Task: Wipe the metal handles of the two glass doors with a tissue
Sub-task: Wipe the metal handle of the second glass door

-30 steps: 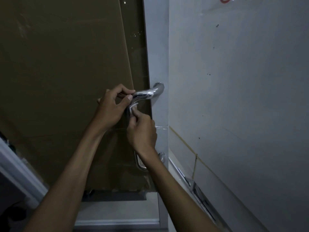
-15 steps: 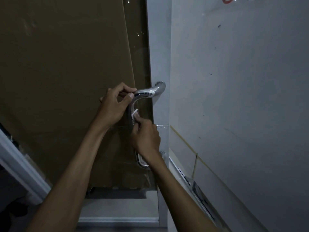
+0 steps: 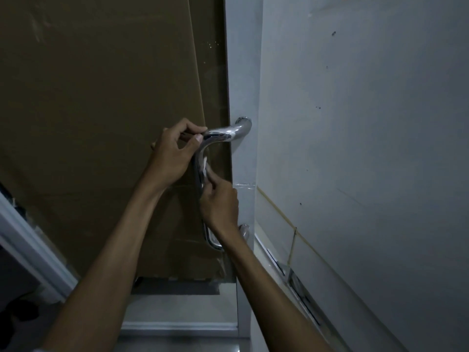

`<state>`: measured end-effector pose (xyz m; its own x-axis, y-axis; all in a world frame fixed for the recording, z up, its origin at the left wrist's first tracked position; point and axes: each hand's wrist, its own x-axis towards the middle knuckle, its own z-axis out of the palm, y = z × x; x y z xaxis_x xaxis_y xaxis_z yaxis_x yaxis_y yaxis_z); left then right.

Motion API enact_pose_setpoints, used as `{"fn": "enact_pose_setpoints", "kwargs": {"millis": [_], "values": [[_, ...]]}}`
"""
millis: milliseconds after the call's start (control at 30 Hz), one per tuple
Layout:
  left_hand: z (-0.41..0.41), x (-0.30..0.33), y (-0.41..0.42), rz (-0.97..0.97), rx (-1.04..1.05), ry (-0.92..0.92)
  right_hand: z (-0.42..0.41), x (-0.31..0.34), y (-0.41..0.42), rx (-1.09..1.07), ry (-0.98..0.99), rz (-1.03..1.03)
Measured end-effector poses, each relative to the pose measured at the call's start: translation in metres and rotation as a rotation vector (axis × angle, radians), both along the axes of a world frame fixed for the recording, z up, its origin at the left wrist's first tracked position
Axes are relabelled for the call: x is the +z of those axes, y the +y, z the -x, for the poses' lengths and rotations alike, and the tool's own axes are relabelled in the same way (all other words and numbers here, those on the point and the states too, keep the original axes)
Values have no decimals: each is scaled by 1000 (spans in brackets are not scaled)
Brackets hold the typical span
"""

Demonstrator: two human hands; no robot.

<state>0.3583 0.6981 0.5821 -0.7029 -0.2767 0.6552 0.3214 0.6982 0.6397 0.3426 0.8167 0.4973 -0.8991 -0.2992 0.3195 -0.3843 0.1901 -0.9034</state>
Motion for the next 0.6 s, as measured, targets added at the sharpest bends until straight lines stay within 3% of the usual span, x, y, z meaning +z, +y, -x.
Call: {"fn": "enact_pose_setpoints", "kwargs": {"millis": [333, 467, 600], "values": [[-7, 1, 5, -17, 0, -11, -15, -12, -10, -125, 80, -24], [-9, 2, 6, -18, 0, -13, -35, -16, -5, -44, 32, 98], [-6, 3, 6, -19, 5, -17, -12, -11, -12, -140, 51, -13]]}}
